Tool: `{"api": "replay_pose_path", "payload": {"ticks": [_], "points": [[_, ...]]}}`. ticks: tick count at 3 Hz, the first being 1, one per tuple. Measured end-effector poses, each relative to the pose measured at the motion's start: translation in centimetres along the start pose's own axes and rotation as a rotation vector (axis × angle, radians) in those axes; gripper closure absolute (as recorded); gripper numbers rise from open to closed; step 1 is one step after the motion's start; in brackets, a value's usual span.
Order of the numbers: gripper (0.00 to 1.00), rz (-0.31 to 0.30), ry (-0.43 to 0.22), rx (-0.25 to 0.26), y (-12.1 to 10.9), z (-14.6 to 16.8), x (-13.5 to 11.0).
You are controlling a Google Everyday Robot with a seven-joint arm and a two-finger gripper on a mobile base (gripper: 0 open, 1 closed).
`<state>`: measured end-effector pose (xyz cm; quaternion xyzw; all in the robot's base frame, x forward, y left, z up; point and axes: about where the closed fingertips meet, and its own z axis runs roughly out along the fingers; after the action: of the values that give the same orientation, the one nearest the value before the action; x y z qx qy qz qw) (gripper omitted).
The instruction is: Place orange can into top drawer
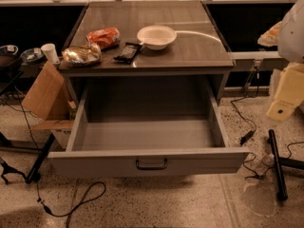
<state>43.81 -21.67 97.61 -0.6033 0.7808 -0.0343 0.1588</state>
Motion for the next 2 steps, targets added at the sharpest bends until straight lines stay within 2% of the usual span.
{"api": "replay_pose_path", "payload": {"ticks": [1, 2], "points": [[0.0, -0.002, -0.001, 0.003, 0.0, 0.0, -0.1], [0.0, -0.071, -0.008, 0.028, -0.2, 0.0, -3.2]]}}
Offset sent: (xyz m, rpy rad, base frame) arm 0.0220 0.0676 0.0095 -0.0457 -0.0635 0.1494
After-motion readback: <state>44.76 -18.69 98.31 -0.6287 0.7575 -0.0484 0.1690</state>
